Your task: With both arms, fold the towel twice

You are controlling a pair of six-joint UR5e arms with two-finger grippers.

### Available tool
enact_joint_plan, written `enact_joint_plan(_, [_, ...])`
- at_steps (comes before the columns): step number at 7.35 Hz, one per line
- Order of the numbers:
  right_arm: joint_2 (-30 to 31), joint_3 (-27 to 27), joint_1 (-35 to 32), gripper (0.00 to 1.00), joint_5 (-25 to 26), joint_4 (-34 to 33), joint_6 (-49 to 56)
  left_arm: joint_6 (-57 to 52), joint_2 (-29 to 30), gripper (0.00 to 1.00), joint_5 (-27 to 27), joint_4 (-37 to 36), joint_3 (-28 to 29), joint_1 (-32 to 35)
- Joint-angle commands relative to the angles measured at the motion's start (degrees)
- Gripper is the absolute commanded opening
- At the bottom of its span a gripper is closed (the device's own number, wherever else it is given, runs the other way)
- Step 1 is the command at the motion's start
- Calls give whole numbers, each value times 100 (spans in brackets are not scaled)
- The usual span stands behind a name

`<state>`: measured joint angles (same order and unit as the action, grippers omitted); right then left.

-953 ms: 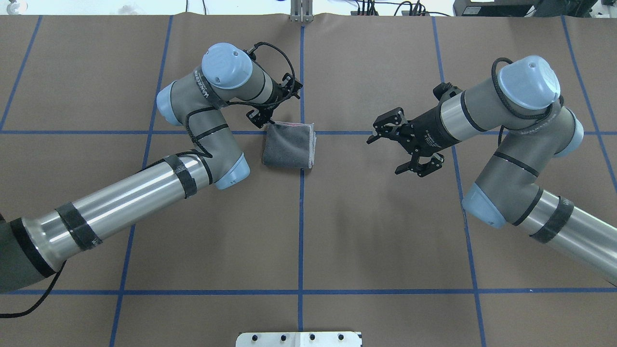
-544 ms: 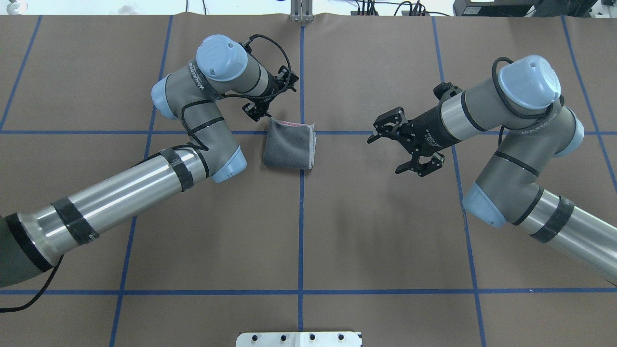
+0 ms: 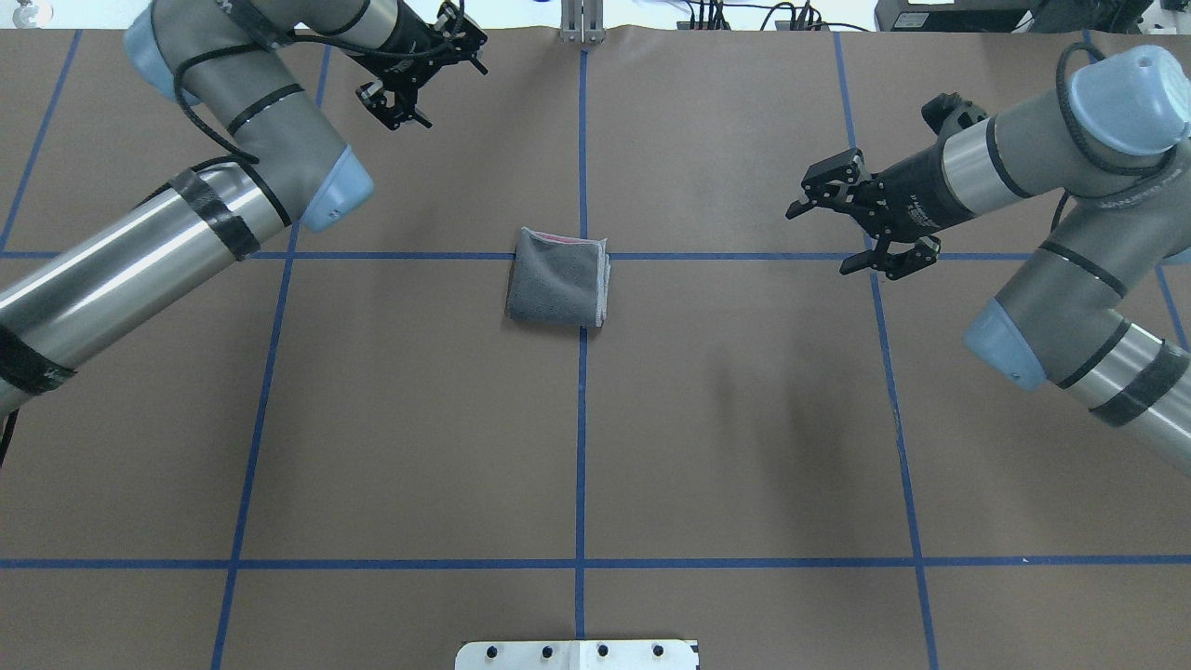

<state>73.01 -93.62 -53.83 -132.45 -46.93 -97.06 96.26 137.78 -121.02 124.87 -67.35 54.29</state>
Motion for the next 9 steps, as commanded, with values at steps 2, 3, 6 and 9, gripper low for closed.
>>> enact_joint_plan(2, [530, 45, -881, 99, 26, -1620, 3402, -2347, -1486, 100, -114, -897, -1582, 599])
enact_joint_plan(3, [539, 37, -1284, 99, 105, -2497, 4623, -3541, -1665, 100, -115, -1868, -1997, 983])
enact_joint_plan(6, [548, 71, -2296, 99, 720, -4427, 7775, -6434, -1999, 100, -114, -3890, -2388, 1795])
enact_joint_plan(9, [706, 124, -3605, 99, 116, -4823, 9263, -7456, -2475, 100, -568, -3794, -2415, 2653])
